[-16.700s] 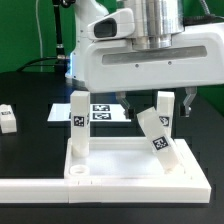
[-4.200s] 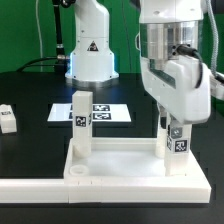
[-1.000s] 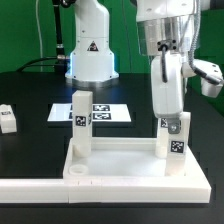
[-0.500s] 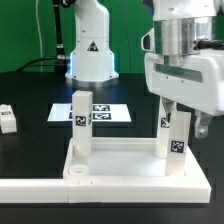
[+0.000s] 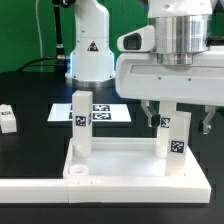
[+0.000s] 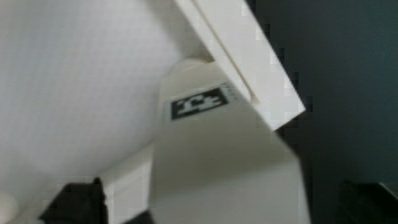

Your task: Assemble desk

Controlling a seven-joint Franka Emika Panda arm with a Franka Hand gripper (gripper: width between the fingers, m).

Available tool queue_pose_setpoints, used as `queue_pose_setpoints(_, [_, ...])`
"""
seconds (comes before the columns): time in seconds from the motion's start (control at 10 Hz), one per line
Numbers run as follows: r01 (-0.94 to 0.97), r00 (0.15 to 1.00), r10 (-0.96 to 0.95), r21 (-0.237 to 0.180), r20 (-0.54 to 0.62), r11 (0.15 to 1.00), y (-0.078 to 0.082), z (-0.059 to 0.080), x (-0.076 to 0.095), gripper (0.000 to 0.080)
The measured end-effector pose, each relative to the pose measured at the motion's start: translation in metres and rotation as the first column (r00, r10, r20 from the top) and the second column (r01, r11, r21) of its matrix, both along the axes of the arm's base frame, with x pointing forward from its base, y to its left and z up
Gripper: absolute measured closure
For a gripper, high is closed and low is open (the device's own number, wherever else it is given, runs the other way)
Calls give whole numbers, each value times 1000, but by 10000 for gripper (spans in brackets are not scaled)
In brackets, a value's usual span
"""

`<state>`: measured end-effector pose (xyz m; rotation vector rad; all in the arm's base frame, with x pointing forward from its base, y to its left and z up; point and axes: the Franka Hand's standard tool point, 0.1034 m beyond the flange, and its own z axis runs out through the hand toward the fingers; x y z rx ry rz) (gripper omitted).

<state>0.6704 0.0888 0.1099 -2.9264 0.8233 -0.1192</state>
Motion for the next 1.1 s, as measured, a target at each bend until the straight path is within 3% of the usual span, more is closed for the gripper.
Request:
queue_pose_setpoints(0.1, [14, 1000, -14, 0, 6, 1000, 0, 0, 2, 150])
queue_pose_setpoints(0.2, [39, 999, -39, 3, 4, 999, 0, -1, 2, 237])
queue_pose_setpoints(0.3, [40, 999, -40, 3, 4, 999, -1, -1, 2, 374])
queue_pose_setpoints(0.4, [95, 995, -95, 9, -1, 995, -1, -1, 2, 374])
queue_pose_setpoints(0.5, [191, 982, -191, 15, -12, 981, -3, -1, 1, 508])
queue_pose_setpoints(0.6, [270, 963, -270, 21, -22, 963, -4, -1, 1, 508])
queue_pose_setpoints(0.9, [636, 771, -632, 31, -81, 771, -8, -2, -2, 508])
queue_pose_setpoints(1.1, [864, 502, -850, 65, -161, 498, -6, -2, -7, 508])
